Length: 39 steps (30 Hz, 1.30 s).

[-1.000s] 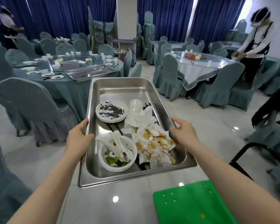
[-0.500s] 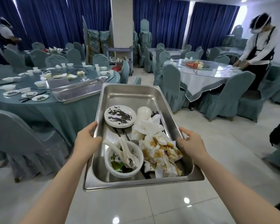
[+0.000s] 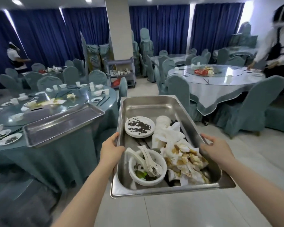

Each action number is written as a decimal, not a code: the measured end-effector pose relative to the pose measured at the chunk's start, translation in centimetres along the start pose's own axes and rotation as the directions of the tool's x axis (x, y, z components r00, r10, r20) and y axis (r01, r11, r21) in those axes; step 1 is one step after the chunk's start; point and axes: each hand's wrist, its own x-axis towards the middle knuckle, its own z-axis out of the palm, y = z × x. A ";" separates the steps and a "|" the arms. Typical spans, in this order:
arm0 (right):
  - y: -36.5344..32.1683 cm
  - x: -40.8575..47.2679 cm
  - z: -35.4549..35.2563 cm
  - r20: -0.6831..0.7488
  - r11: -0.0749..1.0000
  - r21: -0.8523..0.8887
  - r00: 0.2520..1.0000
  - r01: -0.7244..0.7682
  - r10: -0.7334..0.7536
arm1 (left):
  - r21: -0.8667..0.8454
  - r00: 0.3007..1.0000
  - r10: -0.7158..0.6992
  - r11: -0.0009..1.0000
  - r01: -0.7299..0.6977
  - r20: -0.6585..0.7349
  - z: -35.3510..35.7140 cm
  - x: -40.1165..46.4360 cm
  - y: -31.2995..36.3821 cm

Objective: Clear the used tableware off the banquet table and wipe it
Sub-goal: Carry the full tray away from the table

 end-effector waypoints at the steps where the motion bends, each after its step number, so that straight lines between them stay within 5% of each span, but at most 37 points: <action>1: -0.1 3.1 -0.2 -0.006 1.000 0.008 1.000 0.013 -0.013 | 0.002 1.000 -0.001 1.000 0.001 -0.002 1.7 2.5 0.8; 23: -0.4 66.2 3.6 -0.098 0.998 0.044 0.994 0.050 -0.046 | 0.011 0.998 0.058 0.998 -0.058 0.036 35.5 58.6 10.8; 39: -4.9 114.5 16.3 0.133 0.985 0.108 0.980 0.133 -0.147 | 0.025 0.979 -0.047 0.998 0.053 -0.198 51.1 97.6 12.0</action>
